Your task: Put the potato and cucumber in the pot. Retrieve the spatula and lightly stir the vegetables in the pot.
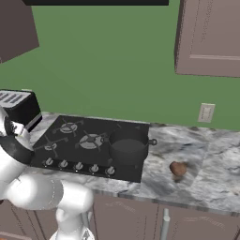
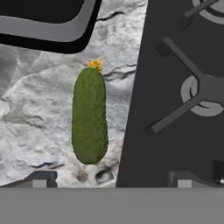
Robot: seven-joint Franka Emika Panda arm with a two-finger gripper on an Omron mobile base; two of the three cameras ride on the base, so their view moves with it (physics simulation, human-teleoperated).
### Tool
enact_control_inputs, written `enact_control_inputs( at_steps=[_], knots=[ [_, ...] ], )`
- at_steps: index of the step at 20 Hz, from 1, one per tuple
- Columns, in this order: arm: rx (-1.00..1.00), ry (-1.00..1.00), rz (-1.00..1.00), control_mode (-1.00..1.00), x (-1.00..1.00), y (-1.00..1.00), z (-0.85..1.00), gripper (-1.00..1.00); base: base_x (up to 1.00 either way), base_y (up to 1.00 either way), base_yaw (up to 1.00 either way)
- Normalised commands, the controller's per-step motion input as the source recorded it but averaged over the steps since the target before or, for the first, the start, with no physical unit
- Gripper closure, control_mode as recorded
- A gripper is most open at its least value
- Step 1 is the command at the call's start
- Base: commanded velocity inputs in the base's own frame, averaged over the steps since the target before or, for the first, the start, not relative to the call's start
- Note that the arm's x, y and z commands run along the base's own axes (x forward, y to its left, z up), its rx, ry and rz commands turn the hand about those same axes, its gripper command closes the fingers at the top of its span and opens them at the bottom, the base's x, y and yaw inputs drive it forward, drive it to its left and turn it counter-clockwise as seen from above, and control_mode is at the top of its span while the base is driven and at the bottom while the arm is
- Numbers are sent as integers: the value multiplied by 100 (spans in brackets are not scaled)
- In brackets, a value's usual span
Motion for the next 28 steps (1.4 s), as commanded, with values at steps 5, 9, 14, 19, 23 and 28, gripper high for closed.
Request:
enact_control_inputs(
  at_steps=[5, 9, 14, 19, 23, 28],
  knots=[
    [1, 12, 1, -100, 18, 13, -35, -100, 0, 0, 0],
    [1, 5, 0, -100, 22, 18, -28, -100, 0, 0, 0],
    [0, 2, 0, -100, 25, 23, -24, -100, 0, 0, 0],
    [0, 5, 0, -100, 16, 21, -23, -100, 0, 0, 0],
    [0, 0, 0, -100, 17, 25, -21, -100, 0, 0, 0],
    [0, 0, 0, -100, 17, 24, -18, -100, 0, 0, 0]
  ],
)
